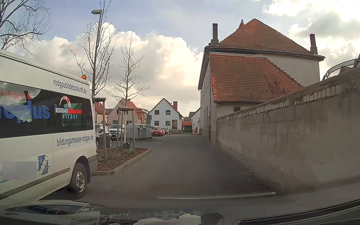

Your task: Follow the waypoints while adhering to traffic rules and regulations

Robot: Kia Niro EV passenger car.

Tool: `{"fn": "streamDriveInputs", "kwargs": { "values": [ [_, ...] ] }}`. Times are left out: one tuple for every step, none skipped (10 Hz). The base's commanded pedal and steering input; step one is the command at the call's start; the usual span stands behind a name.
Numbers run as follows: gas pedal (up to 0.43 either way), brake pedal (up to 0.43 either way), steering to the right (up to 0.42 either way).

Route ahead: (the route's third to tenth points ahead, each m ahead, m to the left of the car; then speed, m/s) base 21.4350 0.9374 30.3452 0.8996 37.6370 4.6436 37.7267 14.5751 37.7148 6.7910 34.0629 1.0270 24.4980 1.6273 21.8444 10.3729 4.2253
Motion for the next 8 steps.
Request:
{"fn": "streamDriveInputs", "kwargs": {
  "values": [
    [0.079,0.0,-0.007],
    [0.079,0.0,-0.007],
    [0.079,0.0,-0.007],
    [0.079,0.0,-0.007],
    [0.079,0.0,-0.008],
    [0.079,0.0,-0.008],
    [0.079,0.0,-0.008],
    [0.079,0.0,-0.009]
  ]
}}
